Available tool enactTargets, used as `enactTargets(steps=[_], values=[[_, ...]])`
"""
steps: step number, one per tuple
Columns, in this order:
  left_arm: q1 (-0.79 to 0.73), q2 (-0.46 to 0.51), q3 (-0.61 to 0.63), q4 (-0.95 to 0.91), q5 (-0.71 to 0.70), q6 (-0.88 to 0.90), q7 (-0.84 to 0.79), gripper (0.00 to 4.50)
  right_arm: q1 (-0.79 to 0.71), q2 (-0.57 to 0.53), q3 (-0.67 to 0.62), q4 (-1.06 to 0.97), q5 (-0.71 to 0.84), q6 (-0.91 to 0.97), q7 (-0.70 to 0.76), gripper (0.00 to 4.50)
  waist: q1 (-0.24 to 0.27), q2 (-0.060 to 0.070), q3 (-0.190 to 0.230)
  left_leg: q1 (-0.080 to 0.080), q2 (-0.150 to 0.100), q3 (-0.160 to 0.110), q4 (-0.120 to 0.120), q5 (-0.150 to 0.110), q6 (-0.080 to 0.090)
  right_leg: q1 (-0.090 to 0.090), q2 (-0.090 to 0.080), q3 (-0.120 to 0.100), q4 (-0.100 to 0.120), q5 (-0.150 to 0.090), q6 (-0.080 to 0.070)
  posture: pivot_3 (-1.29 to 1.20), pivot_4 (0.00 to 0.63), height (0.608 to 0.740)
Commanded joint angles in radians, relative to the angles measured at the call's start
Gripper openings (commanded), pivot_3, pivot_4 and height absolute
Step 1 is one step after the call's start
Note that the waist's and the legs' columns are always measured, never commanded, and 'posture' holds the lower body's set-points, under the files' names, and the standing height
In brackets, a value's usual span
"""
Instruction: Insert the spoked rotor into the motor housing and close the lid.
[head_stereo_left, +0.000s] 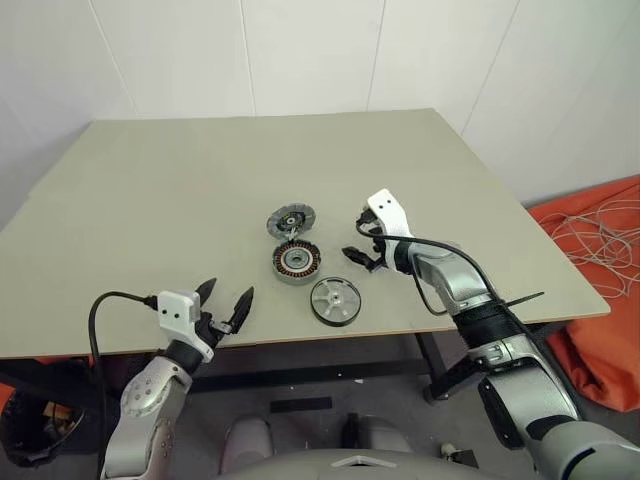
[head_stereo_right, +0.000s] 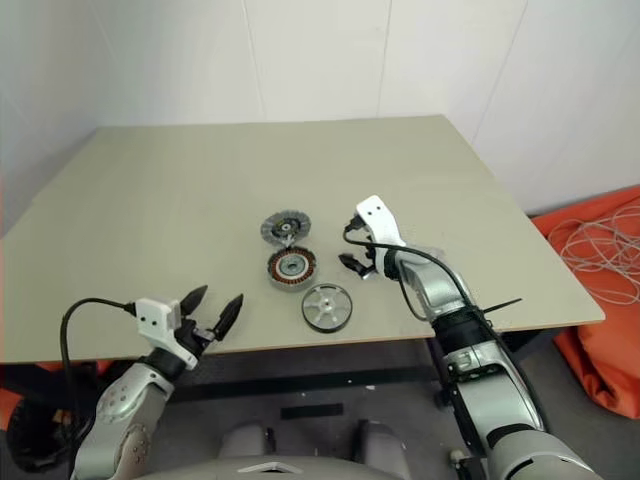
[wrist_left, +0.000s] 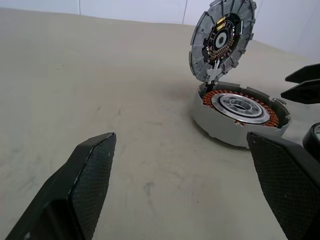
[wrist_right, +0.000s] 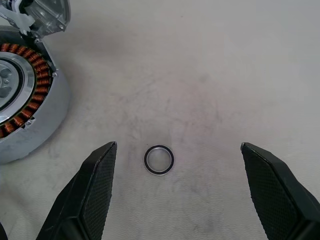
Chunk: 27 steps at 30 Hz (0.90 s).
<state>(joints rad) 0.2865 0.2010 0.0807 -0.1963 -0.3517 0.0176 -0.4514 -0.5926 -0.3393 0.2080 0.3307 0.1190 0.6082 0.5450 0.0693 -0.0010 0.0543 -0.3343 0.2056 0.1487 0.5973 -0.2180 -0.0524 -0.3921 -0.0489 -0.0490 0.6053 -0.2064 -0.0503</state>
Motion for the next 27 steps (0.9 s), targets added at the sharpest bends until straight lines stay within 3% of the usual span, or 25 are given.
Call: enactTargets(steps=[1, 21, 24, 27], values=[[-0.008, -0.004, 0.005, 0.008, 0.001, -0.043, -0.015, 4.46, -0.032, 0.012, -0.019, 0.014, -0.012, -0.041, 0.003, 4.50, 0.000, 0.000, 0.000, 0.000, 0.000, 0.000, 0.000, 0.000, 0.000, 0.000, 0.000, 0.000, 0.000, 0.000, 0.000, 0.00, 0.000, 0.740], [-0.013, -0.011, 0.000, 0.035, 0.005, -0.060, -0.024, 4.46, 0.000, 0.043, -0.006, 0.072, -0.054, -0.078, 0.013, 4.50, -0.001, 0.000, 0.000, 0.000, 0.000, 0.000, 0.000, 0.000, 0.000, 0.000, 0.000, 0.000, 0.000, 0.000, 0.000, 0.00, 0.000, 0.740], [-0.013, -0.011, -0.003, 0.022, 0.006, -0.050, -0.017, 4.50, 0.003, 0.048, -0.007, 0.070, -0.057, -0.075, 0.011, 3.90, -0.001, 0.000, 0.000, 0.001, 0.000, 0.000, 0.000, 0.000, 0.000, 0.000, 0.000, 0.000, 0.000, 0.000, 0.000, 0.00, 0.000, 0.740], [-0.014, -0.011, -0.006, 0.008, 0.006, -0.041, -0.010, 4.50, 0.002, 0.053, -0.011, 0.066, -0.058, -0.072, 0.010, 2.87, -0.001, 0.000, 0.000, 0.001, 0.000, 0.000, 0.000, 0.000, 0.000, 0.001, 0.000, 0.000, 0.000, 0.000, 0.000, 0.00, 0.000, 0.740]])
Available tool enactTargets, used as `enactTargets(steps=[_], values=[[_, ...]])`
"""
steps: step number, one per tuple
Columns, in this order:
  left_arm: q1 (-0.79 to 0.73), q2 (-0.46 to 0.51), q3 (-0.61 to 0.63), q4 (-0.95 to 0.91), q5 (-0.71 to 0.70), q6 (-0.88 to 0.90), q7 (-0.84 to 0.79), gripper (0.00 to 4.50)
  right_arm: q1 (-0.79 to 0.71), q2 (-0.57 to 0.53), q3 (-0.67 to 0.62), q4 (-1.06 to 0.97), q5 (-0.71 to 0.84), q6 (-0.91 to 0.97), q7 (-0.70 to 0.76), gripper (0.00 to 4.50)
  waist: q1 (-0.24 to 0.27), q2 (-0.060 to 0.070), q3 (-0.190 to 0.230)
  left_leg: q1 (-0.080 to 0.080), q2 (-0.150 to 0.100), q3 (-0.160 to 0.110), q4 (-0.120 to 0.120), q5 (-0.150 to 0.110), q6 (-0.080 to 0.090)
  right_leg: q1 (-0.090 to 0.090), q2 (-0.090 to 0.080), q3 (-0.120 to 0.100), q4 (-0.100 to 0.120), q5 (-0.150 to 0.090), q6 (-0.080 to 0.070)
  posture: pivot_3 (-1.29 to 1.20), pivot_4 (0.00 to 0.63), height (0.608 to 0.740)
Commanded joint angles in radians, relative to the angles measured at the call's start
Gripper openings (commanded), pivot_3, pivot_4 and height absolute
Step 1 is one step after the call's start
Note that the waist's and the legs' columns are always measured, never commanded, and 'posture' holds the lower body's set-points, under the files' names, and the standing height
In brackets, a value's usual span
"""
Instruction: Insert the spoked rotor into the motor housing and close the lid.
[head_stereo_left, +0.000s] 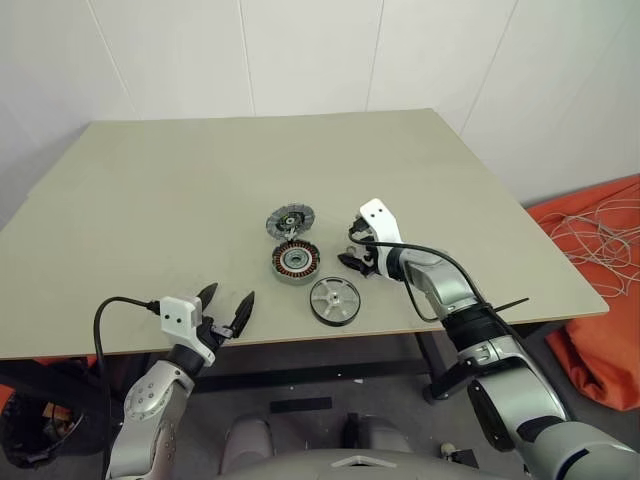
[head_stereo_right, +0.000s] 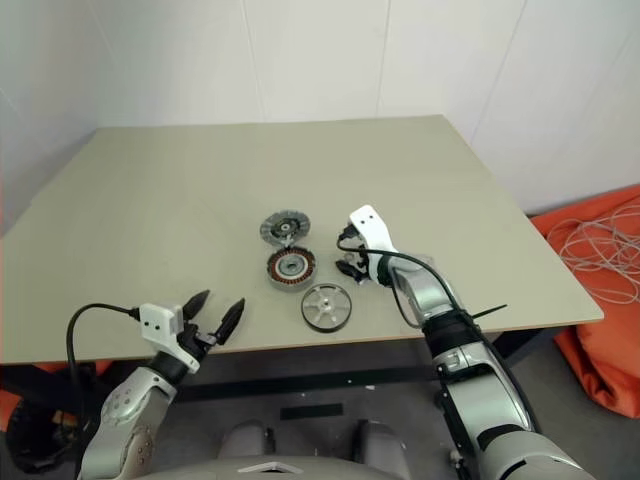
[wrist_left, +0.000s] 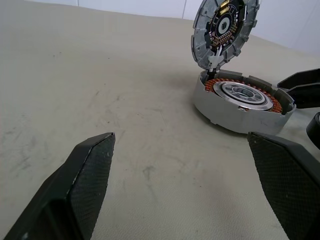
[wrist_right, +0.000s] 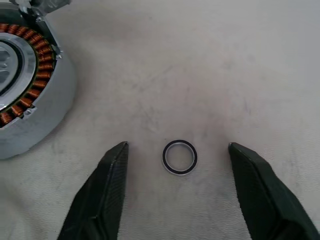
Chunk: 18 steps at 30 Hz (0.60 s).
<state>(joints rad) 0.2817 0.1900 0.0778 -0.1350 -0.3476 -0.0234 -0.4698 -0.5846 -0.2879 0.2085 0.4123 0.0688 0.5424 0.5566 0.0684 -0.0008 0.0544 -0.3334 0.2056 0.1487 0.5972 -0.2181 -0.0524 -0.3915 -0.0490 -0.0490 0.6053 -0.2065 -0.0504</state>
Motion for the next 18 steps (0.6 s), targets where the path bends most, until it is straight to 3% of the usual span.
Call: enactTargets(steps=[1, 7, 18], values=[[-0.010, 0.000, -0.004, -0.058, 0.001, 0.004, 0.011, 4.50, -0.007, 0.003, -0.013, -0.018, -0.008, -0.005, -0.002, 2.54, 0.000, 0.000, 0.000, 0.000, 0.000, 0.000, 0.000, 0.000, 0.000, 0.000, 0.000, 0.000, 0.000, 0.000, 0.000, 0.00, 0.000, 0.740], [-0.012, 0.003, -0.008, -0.086, 0.000, 0.028, 0.023, 4.50, -0.009, 0.004, -0.023, -0.034, -0.005, 0.003, -0.007, 0.59, 0.000, 0.000, 0.000, 0.000, 0.000, 0.000, 0.000, 0.000, 0.000, 0.000, 0.000, 0.000, 0.000, 0.000, 0.000, 0.00, 0.000, 0.740], [-0.012, 0.004, -0.011, -0.120, -0.001, 0.065, 0.037, 4.50, 0.017, -0.024, -0.021, -0.206, 0.021, 0.020, 0.057, 0.58, 0.000, 0.001, 0.001, -0.001, 0.000, 0.000, 0.000, 0.000, 0.000, -0.002, 0.000, 0.000, 0.000, 0.000, 0.000, 0.00, 0.000, 0.740]])
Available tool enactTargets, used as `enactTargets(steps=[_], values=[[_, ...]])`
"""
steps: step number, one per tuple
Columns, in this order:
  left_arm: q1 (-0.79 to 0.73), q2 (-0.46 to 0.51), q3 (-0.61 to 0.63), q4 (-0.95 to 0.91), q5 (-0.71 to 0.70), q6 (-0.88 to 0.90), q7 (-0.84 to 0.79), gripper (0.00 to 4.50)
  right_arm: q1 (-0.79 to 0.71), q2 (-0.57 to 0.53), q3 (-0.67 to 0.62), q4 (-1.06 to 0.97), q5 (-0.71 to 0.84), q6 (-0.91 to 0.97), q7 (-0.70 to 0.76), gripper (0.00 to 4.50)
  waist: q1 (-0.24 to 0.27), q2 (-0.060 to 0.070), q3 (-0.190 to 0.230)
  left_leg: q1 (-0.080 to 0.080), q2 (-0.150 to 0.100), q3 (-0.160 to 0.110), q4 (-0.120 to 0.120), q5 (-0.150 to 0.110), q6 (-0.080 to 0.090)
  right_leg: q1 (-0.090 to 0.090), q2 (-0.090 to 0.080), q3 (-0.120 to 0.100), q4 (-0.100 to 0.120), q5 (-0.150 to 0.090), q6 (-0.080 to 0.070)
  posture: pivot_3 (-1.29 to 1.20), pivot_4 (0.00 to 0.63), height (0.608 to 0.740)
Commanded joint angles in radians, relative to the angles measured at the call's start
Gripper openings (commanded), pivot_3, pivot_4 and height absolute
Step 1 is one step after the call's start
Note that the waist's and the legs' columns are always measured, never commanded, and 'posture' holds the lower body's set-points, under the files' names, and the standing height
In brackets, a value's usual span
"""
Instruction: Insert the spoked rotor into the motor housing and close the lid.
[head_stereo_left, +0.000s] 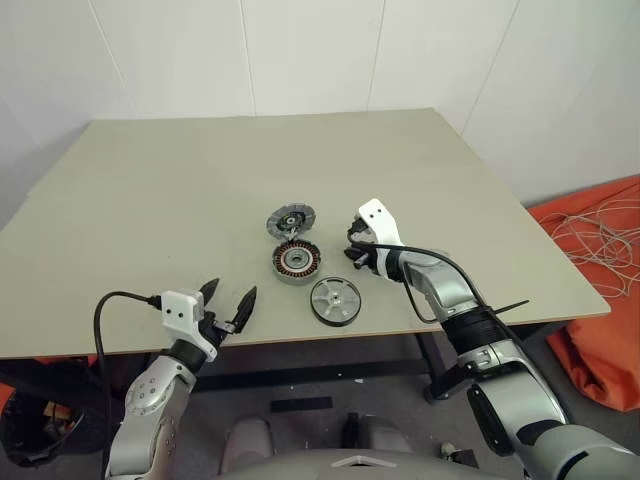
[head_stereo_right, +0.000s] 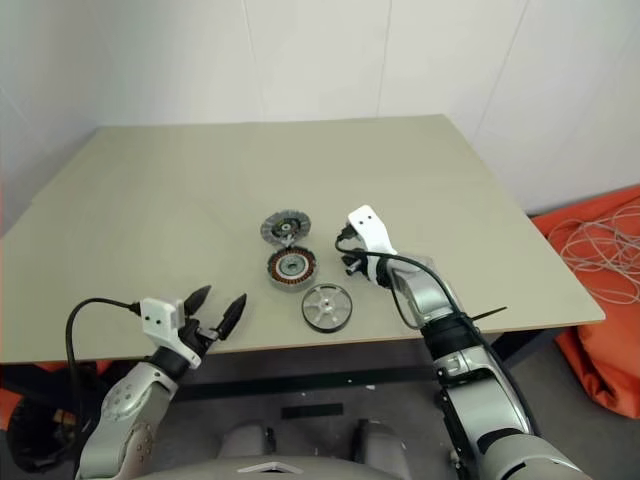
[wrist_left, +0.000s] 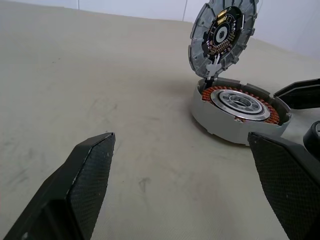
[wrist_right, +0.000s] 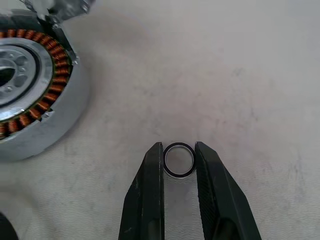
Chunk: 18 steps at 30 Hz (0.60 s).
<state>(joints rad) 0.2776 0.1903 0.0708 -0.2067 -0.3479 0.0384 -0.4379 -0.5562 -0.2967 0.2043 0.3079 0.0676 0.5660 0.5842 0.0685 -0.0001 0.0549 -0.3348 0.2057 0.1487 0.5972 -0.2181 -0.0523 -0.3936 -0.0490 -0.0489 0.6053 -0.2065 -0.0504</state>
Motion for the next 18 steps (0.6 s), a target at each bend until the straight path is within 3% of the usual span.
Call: enactTargets(steps=[1, 10, 18], values=[[-0.008, 0.003, -0.004, -0.051, 0.000, 0.006, 0.006, 4.50, -0.012, -0.019, -0.017, -0.121, 0.025, 0.003, 0.038, 0.58, 0.000, 0.000, 0.000, 0.000, 0.000, 0.000, 0.000, 0.000, 0.000, 0.000, 0.000, 0.000, 0.000, 0.000, 0.000, 0.00, 0.000, 0.740], [-0.011, 0.002, -0.010, -0.070, -0.001, 0.032, 0.015, 4.50, -0.016, -0.021, 0.050, -0.322, 0.079, 0.099, 0.161, 0.58, 0.000, 0.000, 0.000, 0.000, 0.000, 0.000, 0.000, 0.000, 0.000, 0.000, 0.000, 0.000, 0.000, 0.000, 0.000, 0.00, 0.000, 0.740], [-0.015, -0.001, -0.012, -0.070, 0.000, 0.037, 0.020, 4.50, -0.069, 0.066, 0.126, -0.261, 0.042, 0.097, 0.131, 0.58, 0.000, 0.000, 0.000, 0.000, 0.000, 0.000, 0.000, 0.000, 0.000, -0.003, 0.000, 0.000, 0.000, 0.000, 0.000, 0.00, 0.000, 0.740]])
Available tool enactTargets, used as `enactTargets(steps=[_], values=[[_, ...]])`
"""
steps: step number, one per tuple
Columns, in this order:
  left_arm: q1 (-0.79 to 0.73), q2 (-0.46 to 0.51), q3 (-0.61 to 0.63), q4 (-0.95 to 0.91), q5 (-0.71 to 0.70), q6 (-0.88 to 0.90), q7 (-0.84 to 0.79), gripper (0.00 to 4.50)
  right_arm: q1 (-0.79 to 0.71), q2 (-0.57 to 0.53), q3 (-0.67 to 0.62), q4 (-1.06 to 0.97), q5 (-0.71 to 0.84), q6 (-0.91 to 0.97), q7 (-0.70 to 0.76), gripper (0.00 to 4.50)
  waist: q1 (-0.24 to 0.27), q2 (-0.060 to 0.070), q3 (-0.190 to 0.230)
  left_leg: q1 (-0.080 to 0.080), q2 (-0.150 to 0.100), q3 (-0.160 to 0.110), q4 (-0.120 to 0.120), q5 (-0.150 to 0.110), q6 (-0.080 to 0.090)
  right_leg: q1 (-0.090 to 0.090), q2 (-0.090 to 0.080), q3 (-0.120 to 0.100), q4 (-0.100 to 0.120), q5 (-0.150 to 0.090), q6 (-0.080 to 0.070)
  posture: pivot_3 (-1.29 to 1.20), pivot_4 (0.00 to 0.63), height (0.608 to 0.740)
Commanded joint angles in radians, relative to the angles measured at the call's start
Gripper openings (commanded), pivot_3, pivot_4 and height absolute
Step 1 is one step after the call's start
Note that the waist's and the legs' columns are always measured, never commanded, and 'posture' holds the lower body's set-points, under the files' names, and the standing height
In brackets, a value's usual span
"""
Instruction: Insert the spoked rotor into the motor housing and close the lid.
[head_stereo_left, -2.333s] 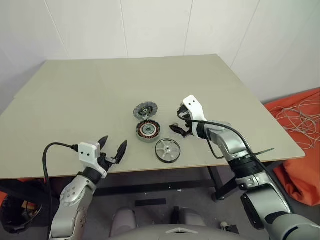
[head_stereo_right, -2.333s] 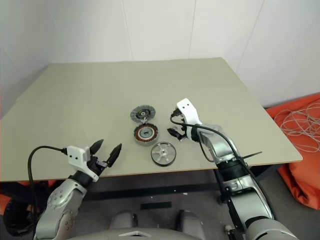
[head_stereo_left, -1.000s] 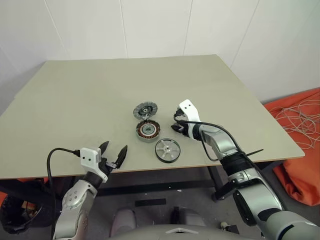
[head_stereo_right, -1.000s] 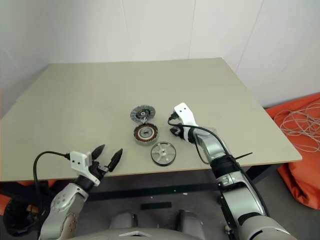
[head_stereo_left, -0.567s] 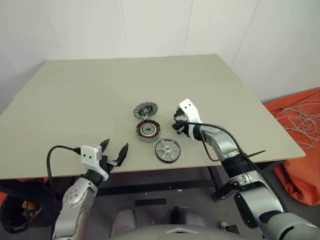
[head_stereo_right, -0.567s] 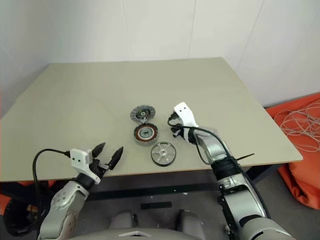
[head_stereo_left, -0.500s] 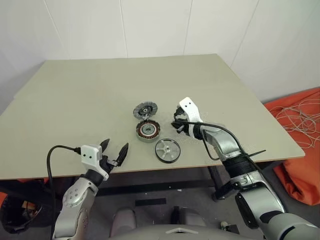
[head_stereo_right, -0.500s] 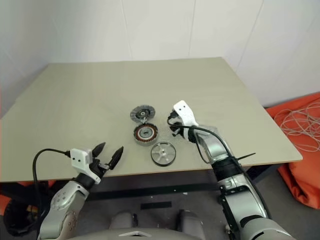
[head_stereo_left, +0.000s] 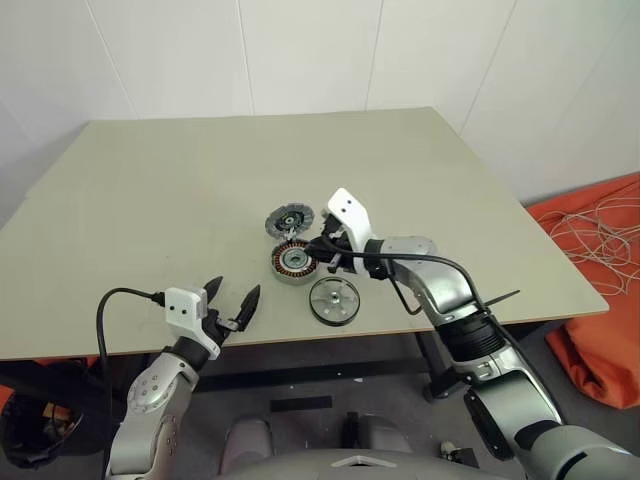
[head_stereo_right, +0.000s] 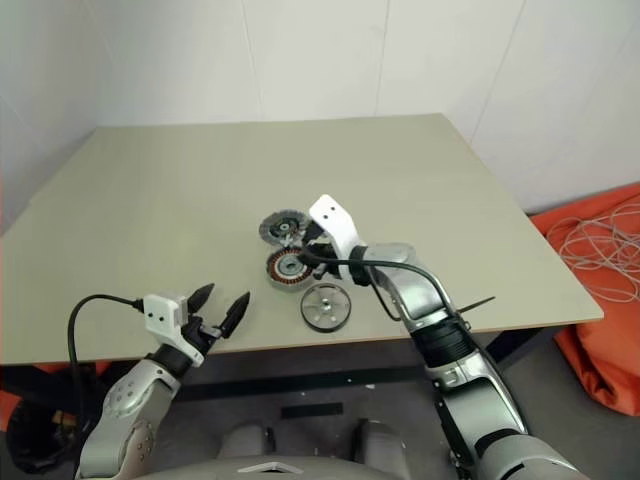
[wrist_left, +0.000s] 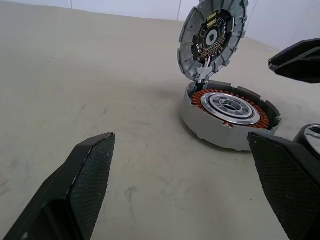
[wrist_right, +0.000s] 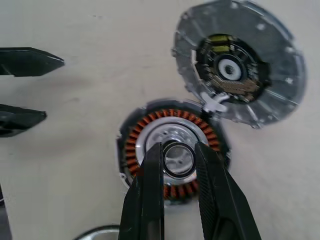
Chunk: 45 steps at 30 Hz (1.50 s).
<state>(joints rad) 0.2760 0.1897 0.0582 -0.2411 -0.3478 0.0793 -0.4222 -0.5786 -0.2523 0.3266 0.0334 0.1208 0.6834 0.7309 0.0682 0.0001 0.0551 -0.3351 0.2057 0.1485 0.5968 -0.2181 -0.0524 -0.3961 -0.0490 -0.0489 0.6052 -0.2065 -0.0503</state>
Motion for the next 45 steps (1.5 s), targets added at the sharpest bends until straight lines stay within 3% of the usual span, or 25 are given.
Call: enactTargets(steps=[1, 41, 45], values=[[-0.013, 0.000, 0.001, -0.036, -0.001, -0.004, 0.005, 4.50, -0.055, 0.032, 0.009, 0.026, -0.013, -0.025, -0.018, 0.58, 0.000, 0.000, 0.000, 0.000, 0.000, 0.000, 0.000, 0.000, 0.000, 0.000, 0.000, 0.000, 0.000, 0.000, 0.000, 0.00, 0.000, 0.740], [-0.022, 0.003, 0.006, -0.071, -0.011, 0.028, 0.029, 4.50, -0.101, 0.112, 0.004, 0.305, -0.075, -0.157, -0.045, 0.58, -0.001, 0.000, 0.001, -0.001, 0.000, 0.000, 0.000, 0.000, 0.000, -0.001, 0.000, 0.000, 0.000, 0.000, 0.000, 0.00, 0.000, 0.740], [-0.021, 0.002, 0.007, -0.075, -0.011, 0.035, 0.030, 4.50, -0.105, 0.108, -0.009, 0.294, -0.067, -0.152, -0.044, 1.88, 0.000, 0.000, 0.001, 0.000, 0.000, 0.000, 0.000, 0.000, 0.000, -0.001, 0.000, 0.000, 0.000, 0.000, 0.000, 0.00, 0.000, 0.740]])
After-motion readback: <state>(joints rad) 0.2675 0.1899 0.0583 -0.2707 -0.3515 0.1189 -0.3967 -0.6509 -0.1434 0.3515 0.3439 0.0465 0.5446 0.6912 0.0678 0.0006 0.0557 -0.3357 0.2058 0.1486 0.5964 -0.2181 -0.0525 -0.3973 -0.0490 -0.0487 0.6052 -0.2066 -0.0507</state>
